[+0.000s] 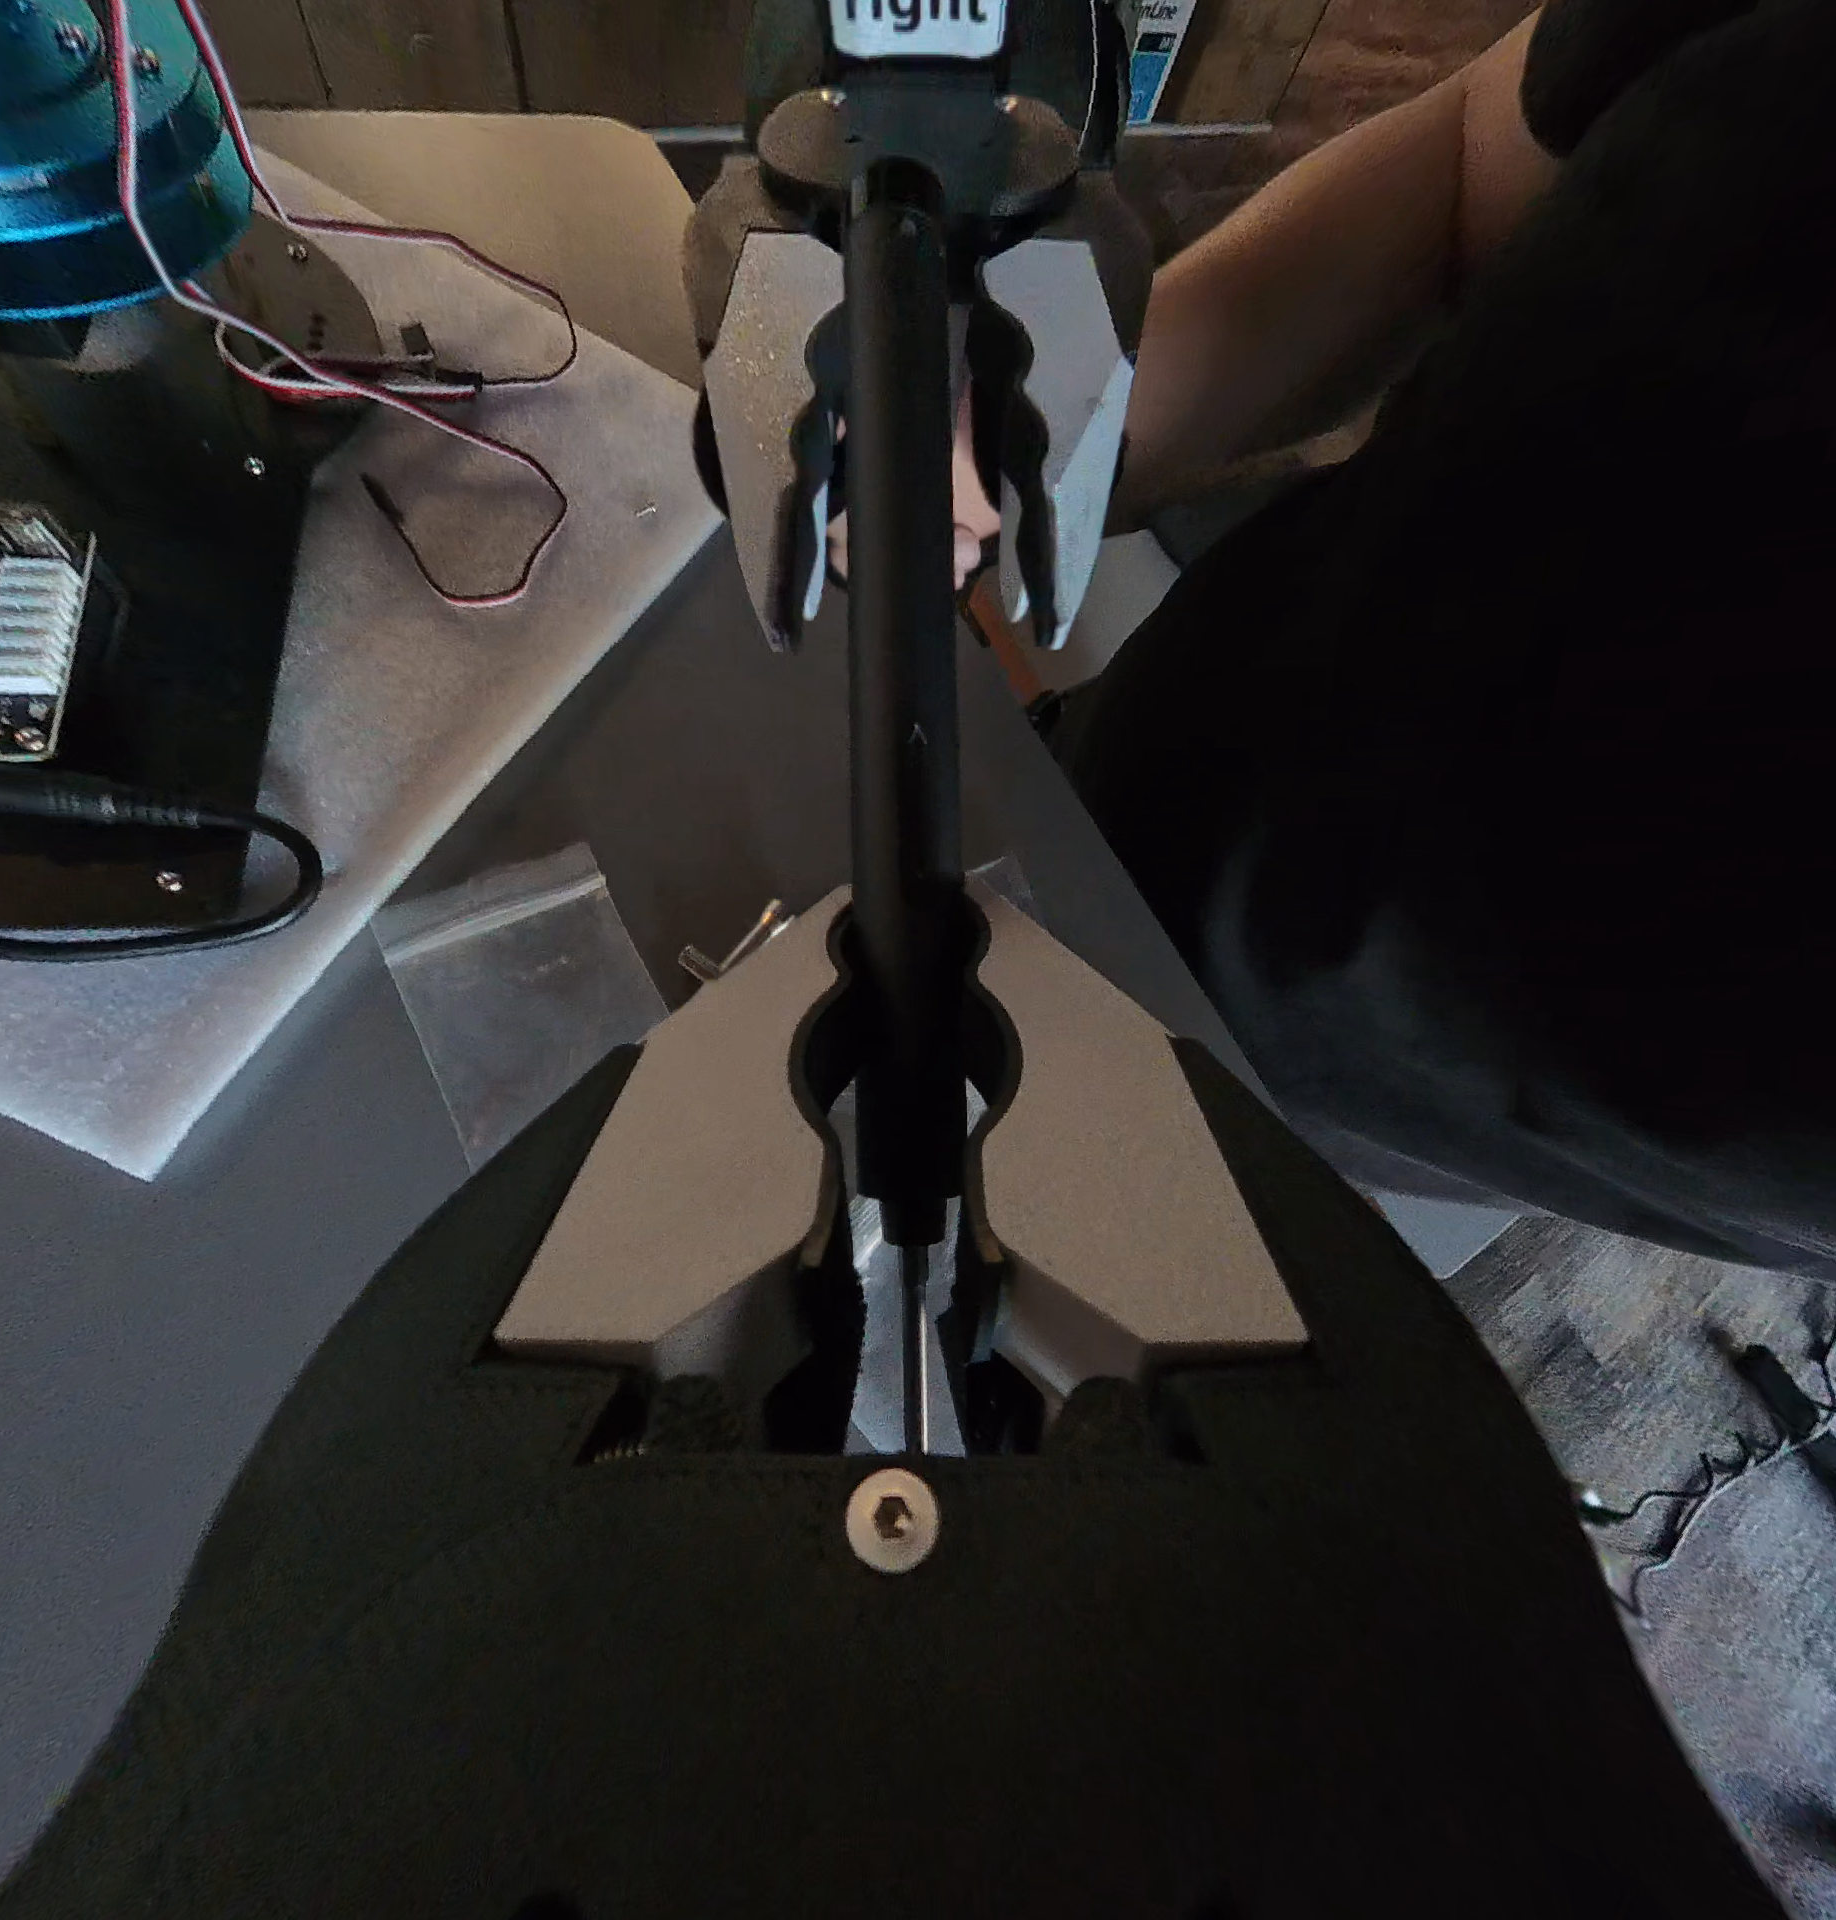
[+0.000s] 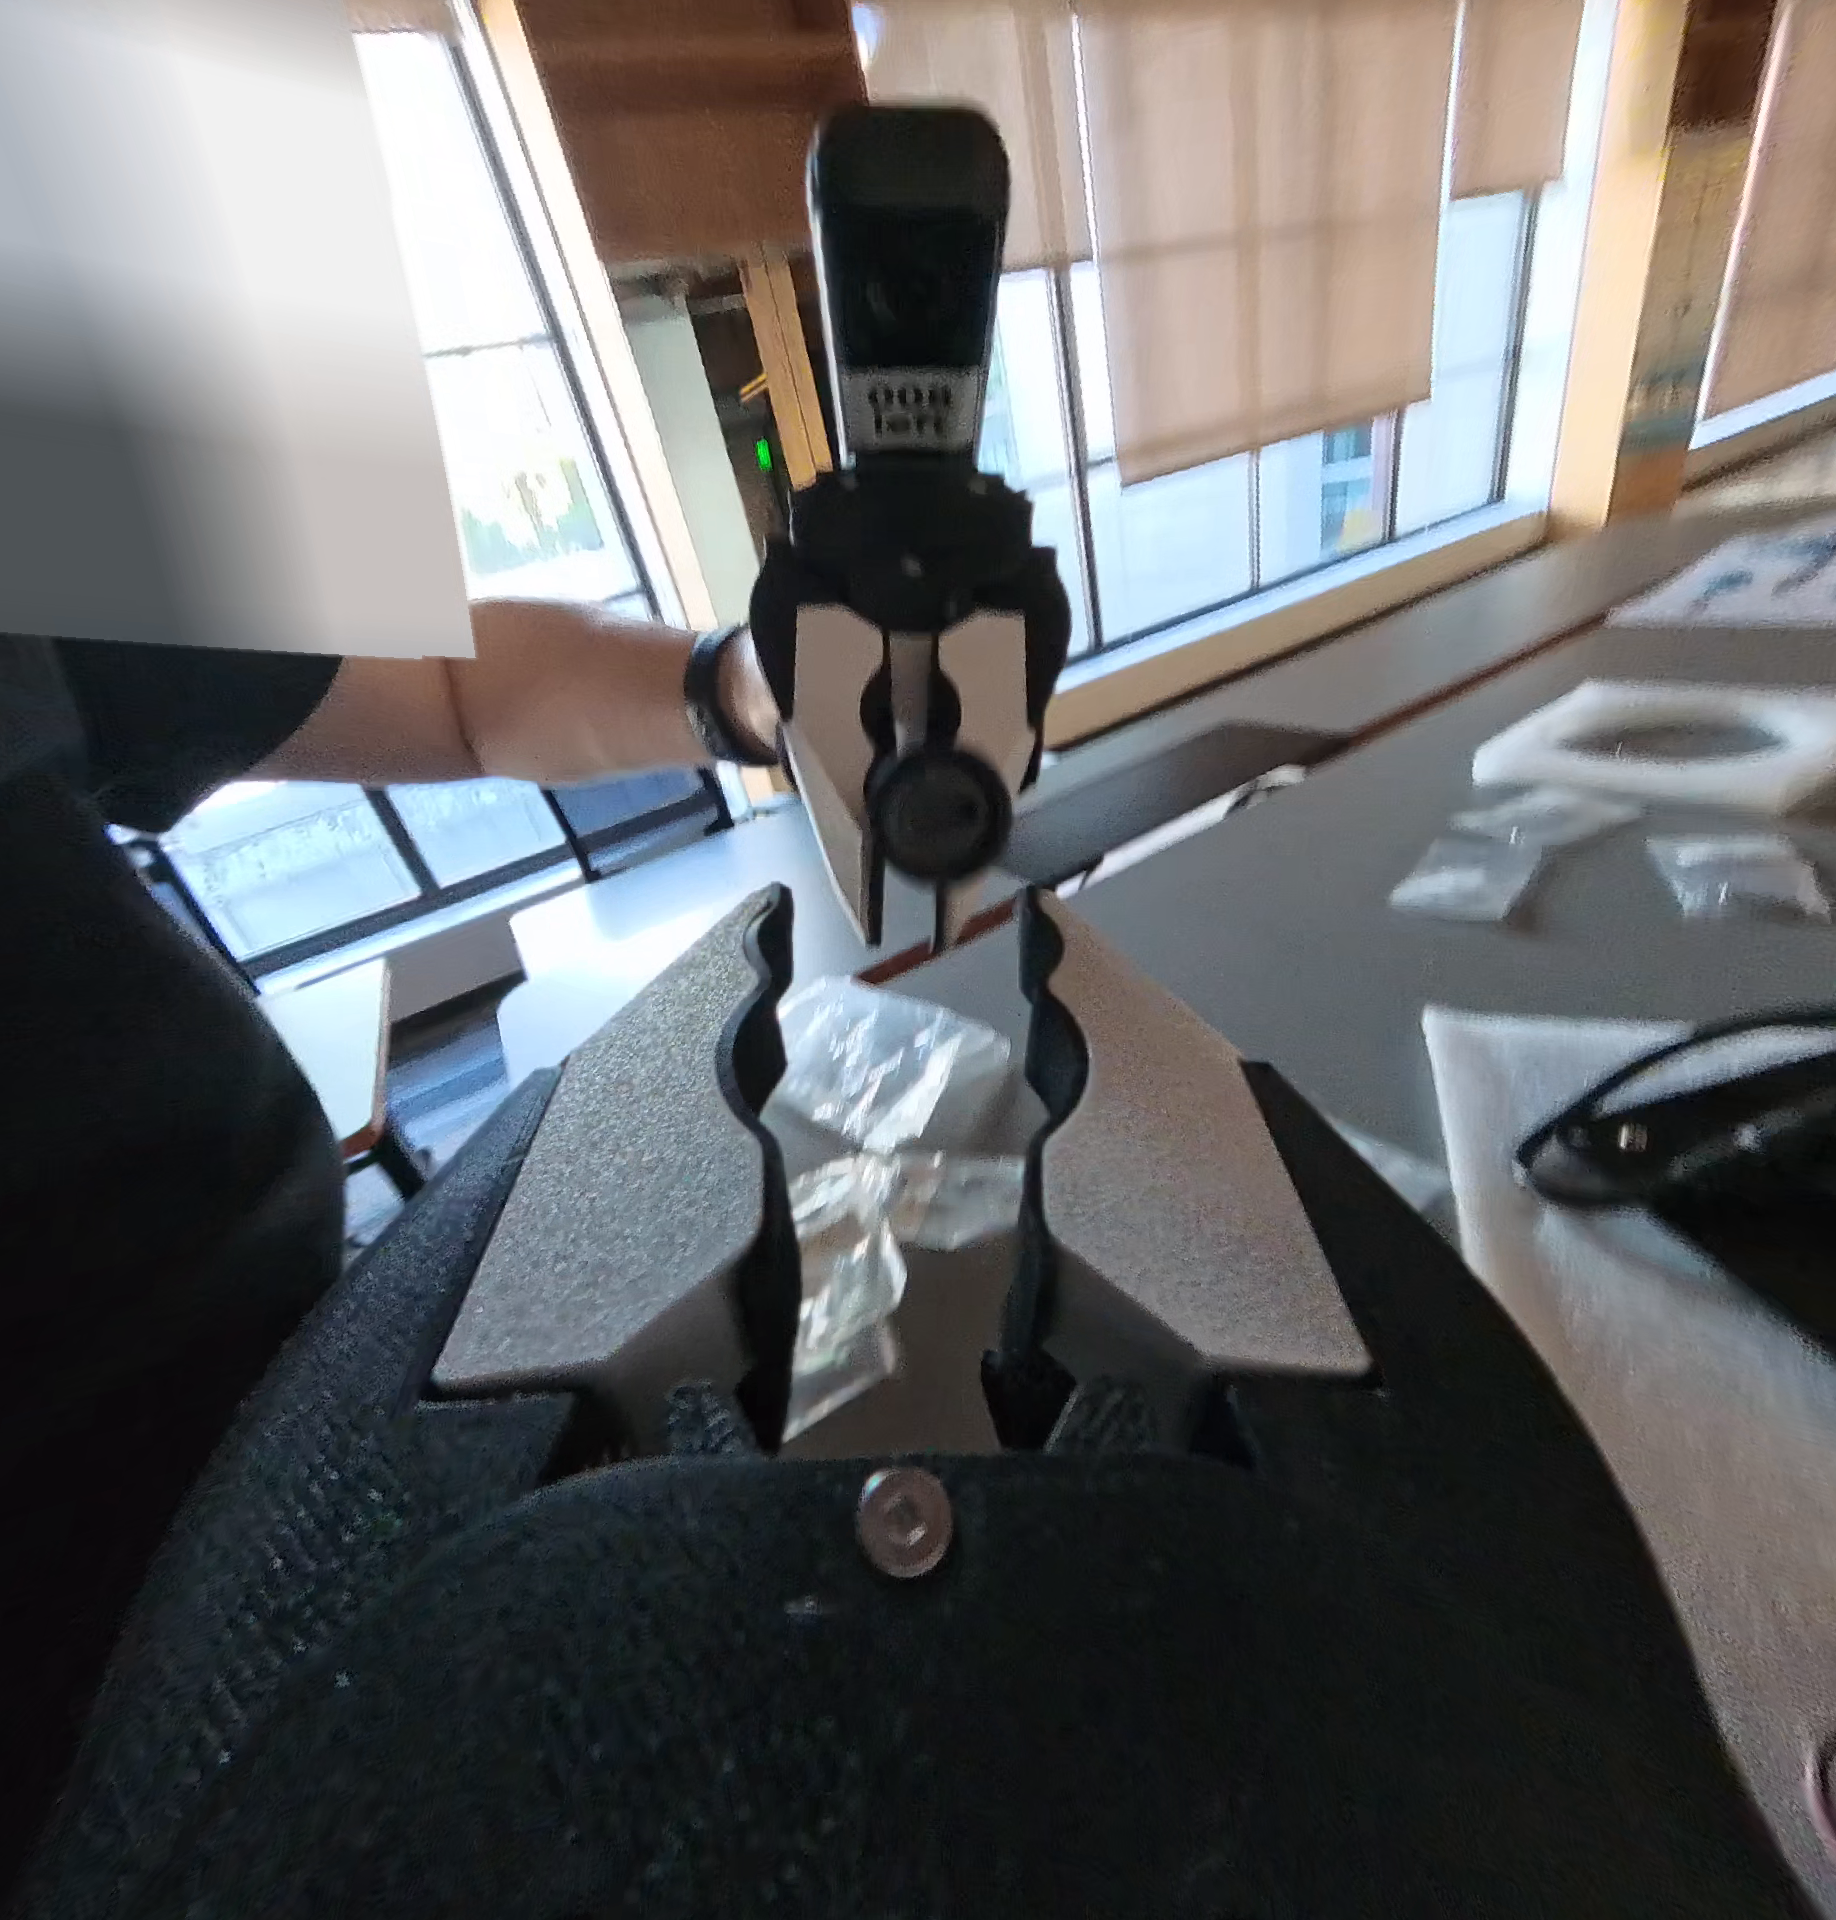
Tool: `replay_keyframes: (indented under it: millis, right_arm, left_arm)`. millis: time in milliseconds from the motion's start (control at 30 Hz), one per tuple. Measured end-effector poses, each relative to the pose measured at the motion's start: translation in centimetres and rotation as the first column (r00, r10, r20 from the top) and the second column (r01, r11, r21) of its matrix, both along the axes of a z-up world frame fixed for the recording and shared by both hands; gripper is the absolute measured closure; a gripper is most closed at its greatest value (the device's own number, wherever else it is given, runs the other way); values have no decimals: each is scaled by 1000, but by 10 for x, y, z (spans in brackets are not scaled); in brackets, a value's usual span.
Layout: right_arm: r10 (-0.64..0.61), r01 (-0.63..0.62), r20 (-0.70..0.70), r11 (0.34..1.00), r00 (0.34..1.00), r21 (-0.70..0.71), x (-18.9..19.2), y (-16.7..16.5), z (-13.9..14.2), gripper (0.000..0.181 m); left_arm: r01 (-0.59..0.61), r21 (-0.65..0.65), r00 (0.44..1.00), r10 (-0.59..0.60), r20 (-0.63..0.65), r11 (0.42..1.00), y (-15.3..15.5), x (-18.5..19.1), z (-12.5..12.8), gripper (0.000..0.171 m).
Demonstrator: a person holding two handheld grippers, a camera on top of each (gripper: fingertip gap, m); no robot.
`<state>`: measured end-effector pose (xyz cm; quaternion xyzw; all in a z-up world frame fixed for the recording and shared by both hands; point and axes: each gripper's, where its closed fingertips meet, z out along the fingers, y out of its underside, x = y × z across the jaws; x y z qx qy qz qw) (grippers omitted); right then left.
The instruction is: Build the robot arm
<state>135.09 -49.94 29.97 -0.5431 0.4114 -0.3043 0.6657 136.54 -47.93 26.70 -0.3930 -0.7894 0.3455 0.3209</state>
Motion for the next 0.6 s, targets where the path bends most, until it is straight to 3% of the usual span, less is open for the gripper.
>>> replay_keyframes:
  millis: [167, 367, 600]
  right_arm:
    - [39, -36, 42, 997, 998, -70, 15, 11, 14, 167]
    - [76, -78, 49, 996, 996, 37, 9, 13, 20, 161]
    - [78, -72, 73, 994, 994, -83, -4, 13, 23, 166]
  left_arm:
    - [36, 42, 997, -33, -63, 998, 0, -13, 11, 160]
    - [46, 32, 999, -46, 1, 998, -3, -21, 6, 160]
    - [106, 111, 994, -101, -47, 988, 4, -36, 9, 161]
